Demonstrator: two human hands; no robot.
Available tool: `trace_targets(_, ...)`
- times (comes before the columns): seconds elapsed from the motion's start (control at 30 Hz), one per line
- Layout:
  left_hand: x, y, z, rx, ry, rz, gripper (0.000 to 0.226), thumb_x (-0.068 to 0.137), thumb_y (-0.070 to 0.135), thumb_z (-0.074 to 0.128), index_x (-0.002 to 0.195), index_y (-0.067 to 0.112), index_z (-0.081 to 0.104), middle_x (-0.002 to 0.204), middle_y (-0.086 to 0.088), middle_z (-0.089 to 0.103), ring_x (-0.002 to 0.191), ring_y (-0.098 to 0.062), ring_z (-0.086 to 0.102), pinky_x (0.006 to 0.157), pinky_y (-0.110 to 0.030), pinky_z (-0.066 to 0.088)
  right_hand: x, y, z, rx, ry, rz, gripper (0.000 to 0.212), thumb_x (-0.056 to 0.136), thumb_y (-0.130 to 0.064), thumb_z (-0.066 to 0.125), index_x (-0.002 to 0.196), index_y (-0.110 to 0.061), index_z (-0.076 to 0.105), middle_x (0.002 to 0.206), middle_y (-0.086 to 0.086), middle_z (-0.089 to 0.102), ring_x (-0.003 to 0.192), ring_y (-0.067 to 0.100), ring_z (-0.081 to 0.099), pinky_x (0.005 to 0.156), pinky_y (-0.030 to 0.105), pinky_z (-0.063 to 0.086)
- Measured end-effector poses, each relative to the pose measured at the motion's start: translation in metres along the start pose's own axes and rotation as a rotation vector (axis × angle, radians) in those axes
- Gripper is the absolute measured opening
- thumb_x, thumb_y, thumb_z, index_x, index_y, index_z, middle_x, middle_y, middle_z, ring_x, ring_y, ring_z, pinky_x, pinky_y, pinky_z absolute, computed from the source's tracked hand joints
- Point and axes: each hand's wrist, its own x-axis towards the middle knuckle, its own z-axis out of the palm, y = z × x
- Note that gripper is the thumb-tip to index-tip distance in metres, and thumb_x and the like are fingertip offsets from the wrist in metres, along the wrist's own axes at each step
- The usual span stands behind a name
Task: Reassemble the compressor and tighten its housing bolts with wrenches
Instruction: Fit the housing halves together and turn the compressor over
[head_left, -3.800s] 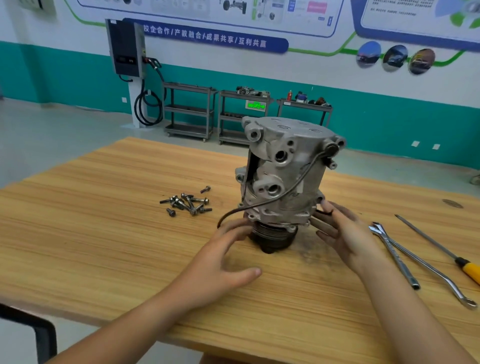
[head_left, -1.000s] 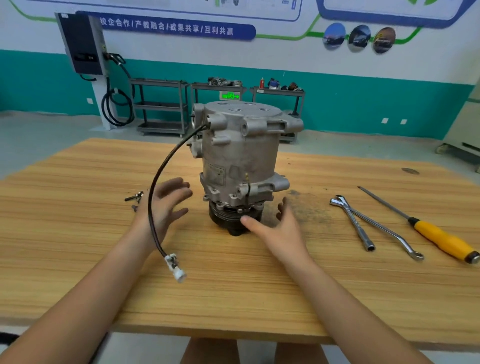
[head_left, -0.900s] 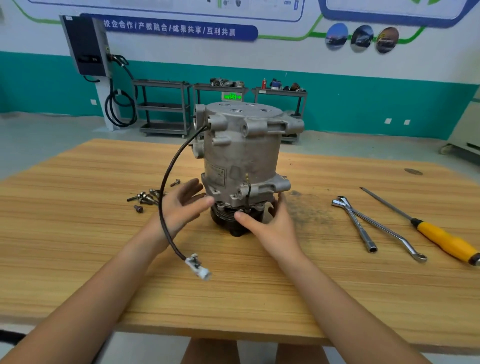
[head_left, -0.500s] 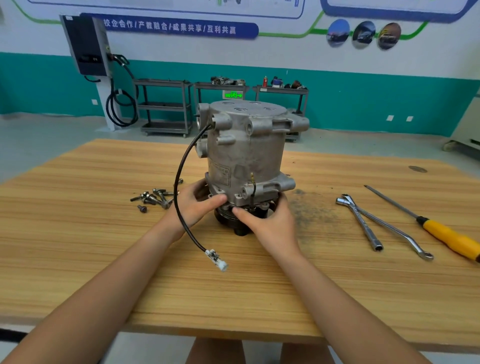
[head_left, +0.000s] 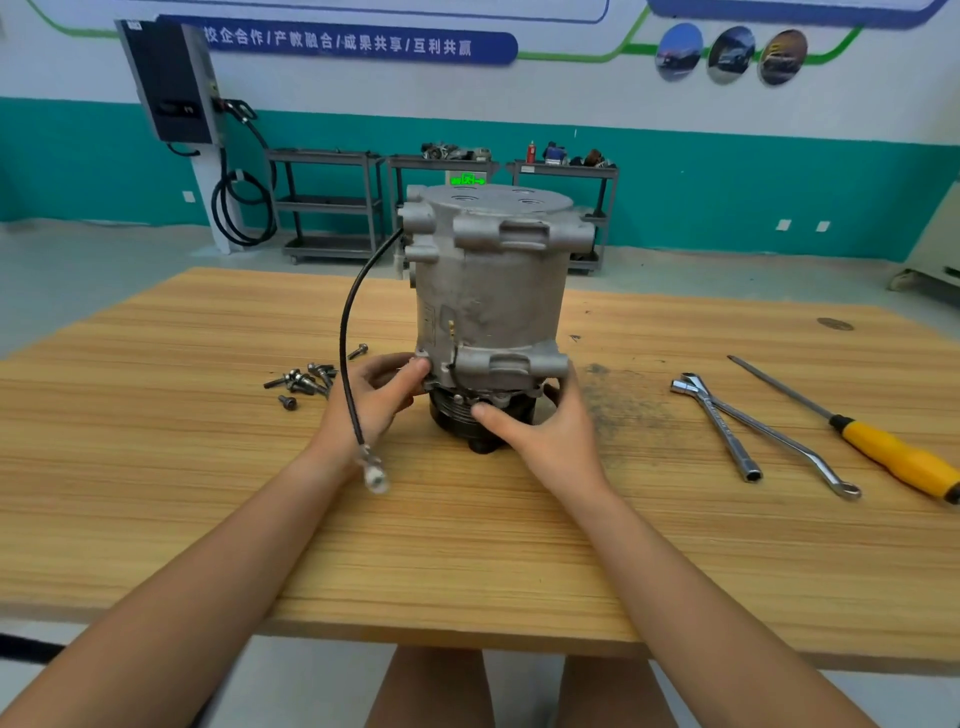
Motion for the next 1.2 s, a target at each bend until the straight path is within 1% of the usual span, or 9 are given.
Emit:
trace_targets(0.23, 0.002, 0.0, 0.008, -0.006, 0.067, -0.064, 0.009, 0.092, 0.033, 0.053, 0.089, 0.035, 0.062, 0.089, 0.013, 0.067, 0.076, 0.003, 0.066, 0.065, -0.026, 0.047, -0.002, 0.003, -0.007, -0.022, -0.047, 0.054, 0.109, 0.06, -0.041, 0.085, 0.148, -0.022, 0.025, 0.149, -0.005, 0.036, 0.136, 0.013, 0.033, 0.111, 0.039, 0.032)
trace_targets(0.43, -0.001, 0.008, 0.008, -0.036, 0.109, -0.223, 0.021, 0.09, 0.041, 0.056, 0.084, 0.022, 0.062, 0.084, 0.004, 0.064, 0.075, -0.006, 0.06, 0.064, -0.026, 0.044, -0.001, 0.002, -0.012, 0.019, -0.028, 0.128, 0.101, 0.064, -0.029, 0.085, 0.147, -0.02, 0.029, 0.146, -0.005, 0.039, 0.134, 0.012, 0.036, 0.11, 0.037, 0.033)
trace_targets(0.53, -0.005, 0.013, 0.006, -0.212, 0.001, -0.375, 0.023, 0.089, 0.038, 0.058, 0.084, 0.016, 0.063, 0.066, 0.004, 0.065, 0.056, -0.006, 0.059, 0.052, -0.022, 0.048, -0.002, -0.002, -0.015, 0.145, -0.001, 0.188, 0.077, 0.072, -0.017, 0.08, 0.139, -0.018, 0.042, 0.129, -0.009, 0.051, 0.118, 0.007, 0.047, 0.099, 0.027, 0.039)
trace_targets(0.67, -0.009, 0.014, 0.001, -0.389, -0.136, -0.5, 0.02, 0.089, 0.03, 0.057, 0.081, 0.012, 0.061, 0.064, 0.002, 0.067, 0.053, -0.007, 0.062, 0.049, -0.023, 0.051, -0.003, -0.008, -0.013, 0.41, 0.022, 0.42, 0.01, 0.088, -0.016, 0.063, 0.097, -0.011, 0.063, 0.093, 0.004, 0.068, 0.077, 0.01, 0.063, 0.067, 0.021, 0.051)
trace_targets(0.77, -0.008, 0.017, 0.001, -0.406, -0.125, -0.493, 0.02, 0.09, 0.026, 0.055, 0.079, 0.01, 0.061, 0.062, 0.001, 0.067, 0.052, -0.007, 0.063, 0.048, -0.022, 0.052, -0.005, -0.012, -0.009, 0.579, -0.071, 0.575, 0.017, 0.094, -0.017, 0.055, 0.083, -0.006, 0.063, 0.067, 0.005, 0.068, 0.052, 0.01, 0.062, 0.047, 0.017, 0.048)
trace_targets(0.97, -0.008, 0.024, 0.009, -0.384, -0.053, -0.504, 0.023, 0.094, 0.026, 0.052, 0.078, 0.011, 0.057, 0.055, 0.002, 0.065, 0.048, -0.007, 0.062, 0.044, -0.02, 0.052, -0.014, -0.022, 0.001, 0.729, -0.121, 0.605, 0.023, 0.096, -0.017, 0.051, 0.083, -0.003, 0.063, 0.059, 0.003, 0.069, 0.048, 0.009, 0.063, 0.045, 0.016, 0.049)
trace_targets(1.1, -0.008, 0.031, 0.011, -0.252, 0.172, -0.412, 0.018, 0.091, 0.03, 0.058, 0.093, 0.012, 0.06, 0.082, 0.0, 0.068, 0.075, -0.008, 0.066, 0.05, -0.025, 0.052, -0.022, -0.027, 0.001, 0.516, -0.178, 0.52, 0.016, 0.091, -0.016, 0.059, 0.077, -0.012, 0.064, 0.063, -0.002, 0.068, 0.055, 0.006, 0.062, 0.051, 0.016, 0.047)
trace_targets(1.17, -0.016, 0.032, 0.011, -0.265, 0.258, -0.283, 0.03, 0.091, 0.033, 0.057, 0.113, 0.013, 0.056, 0.106, -0.002, 0.065, 0.095, -0.008, 0.063, 0.061, -0.025, 0.052, -0.023, -0.023, -0.004, 0.28, -0.019, 0.388, 0.008, 0.084, -0.02, 0.069, 0.08, -0.018, 0.063, 0.078, -0.006, 0.066, 0.073, 0.007, 0.062, 0.06, 0.013, 0.046)
trace_targets(1.2, -0.022, 0.033, 0.011, -0.242, 0.253, -0.2, 0.046, 0.087, 0.038, 0.061, 0.125, 0.014, 0.05, 0.118, -0.002, 0.061, 0.102, -0.007, 0.06, 0.068, -0.026, 0.052, -0.022, -0.021, -0.006, 0.191, 0.06, 0.323, 0.018, 0.079, -0.024, 0.074, 0.09, -0.018, 0.062, 0.092, -0.007, 0.064, 0.087, 0.009, 0.06, 0.069, 0.013, 0.045)
